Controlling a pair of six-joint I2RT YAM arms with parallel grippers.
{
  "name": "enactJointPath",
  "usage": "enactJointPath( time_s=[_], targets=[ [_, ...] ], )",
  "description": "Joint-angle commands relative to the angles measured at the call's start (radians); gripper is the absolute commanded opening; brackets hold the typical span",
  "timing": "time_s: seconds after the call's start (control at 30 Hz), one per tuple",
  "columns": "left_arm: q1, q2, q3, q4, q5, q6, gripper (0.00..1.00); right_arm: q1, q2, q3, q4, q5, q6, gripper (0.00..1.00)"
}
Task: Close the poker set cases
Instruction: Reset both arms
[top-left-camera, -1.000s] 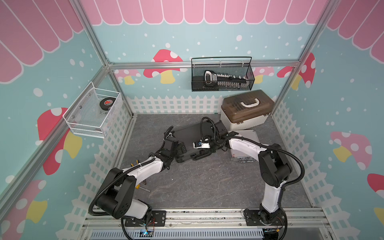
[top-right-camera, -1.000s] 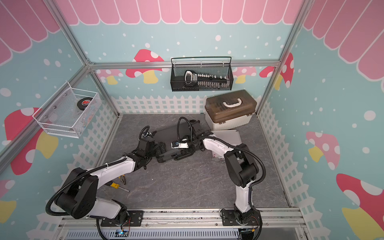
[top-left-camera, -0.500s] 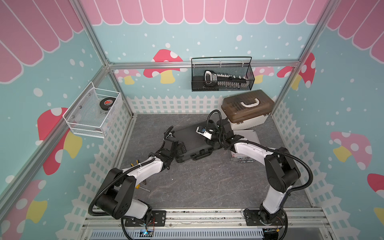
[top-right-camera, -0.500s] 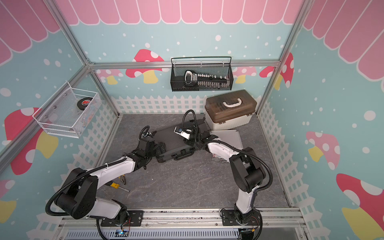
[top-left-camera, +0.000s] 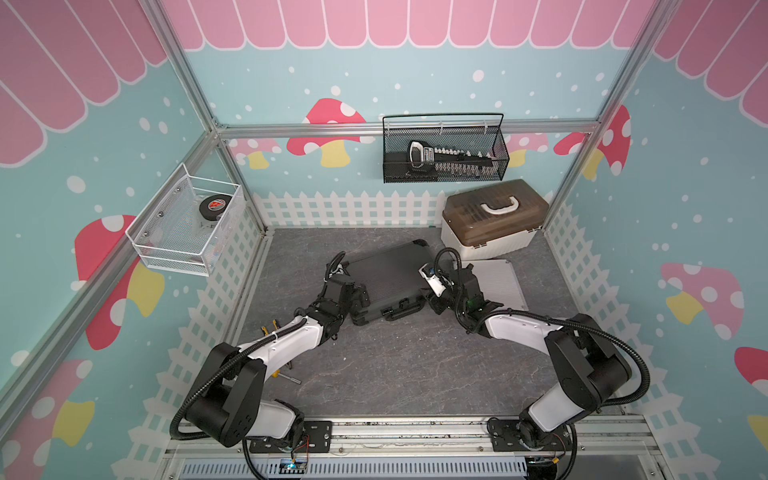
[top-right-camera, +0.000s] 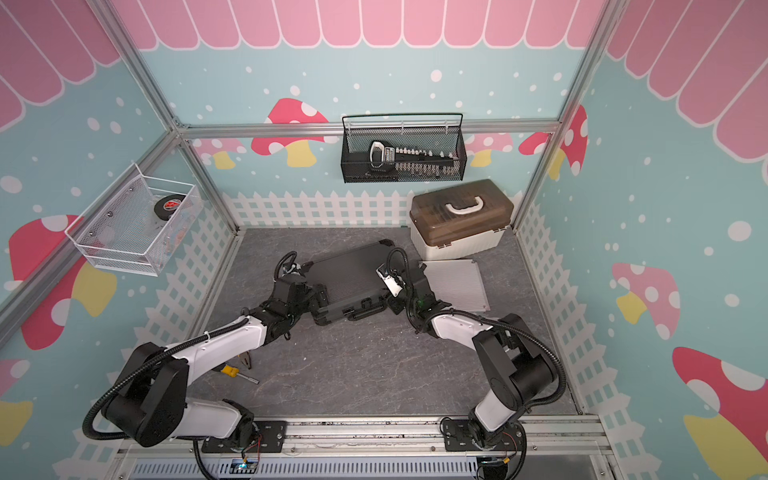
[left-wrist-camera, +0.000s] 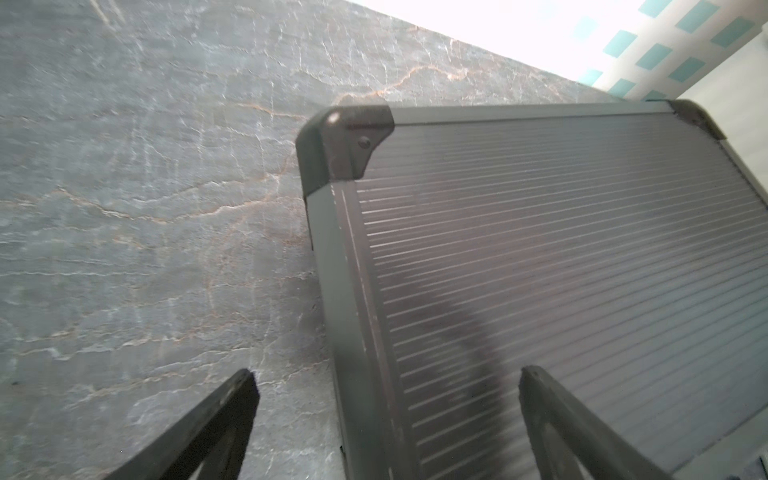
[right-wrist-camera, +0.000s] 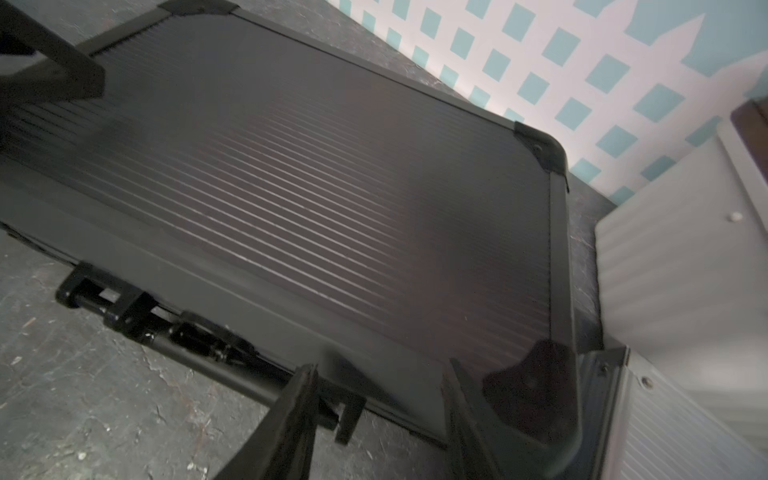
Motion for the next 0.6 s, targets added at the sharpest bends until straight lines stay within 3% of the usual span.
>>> enactJointPath(
  time_s=[0.0,0.3,0.57],
  targets=[
    [0.001,-0.06,-0.021,0.031,-0.071,0.046,0.99,-0.026,-0.092,-0.016,-0.054,0.1,0.013,0.51],
    [0.003,-0.215,-0.071,0.075,-0.201,0.131,0.99,-0.262,-0.264,-0.129,-0.084,0.179,-0.013,0.55],
    [0.058,-0.227,-0.076,0.06,-0.255,0.162,0.99,-0.394,-0.192,-0.207,0.084,0.217,0.021,0.57]
  ],
)
